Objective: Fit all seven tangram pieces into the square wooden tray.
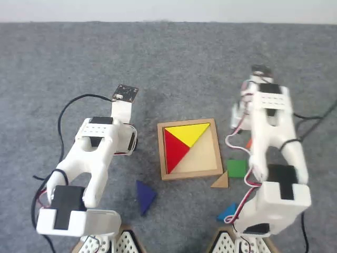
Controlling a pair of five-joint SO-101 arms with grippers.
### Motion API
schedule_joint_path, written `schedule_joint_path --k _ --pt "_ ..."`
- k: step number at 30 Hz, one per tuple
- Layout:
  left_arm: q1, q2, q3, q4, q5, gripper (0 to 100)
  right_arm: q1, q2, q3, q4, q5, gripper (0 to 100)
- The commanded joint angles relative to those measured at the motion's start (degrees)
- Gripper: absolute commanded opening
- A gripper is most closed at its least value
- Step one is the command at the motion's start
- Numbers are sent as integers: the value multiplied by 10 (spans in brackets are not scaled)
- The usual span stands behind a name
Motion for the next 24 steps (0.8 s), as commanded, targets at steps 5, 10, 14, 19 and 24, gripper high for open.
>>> schedule_joint_path --k 5,10,14,19,24 --pt "6 1 -15 -11 -6 138 25 49 -37 -17 -23 285" --pt "6 1 -15 -11 -6 138 47 67 -36 -21 -21 285" --pt "6 1 -15 -11 -6 138 37 85 -36 -25 -7 261" --pt "6 1 -15 -10 -6 138 38 109 -36 -50 -5 150" --pt "6 1 -15 -10 -6 138 38 109 -36 -51 -5 144"
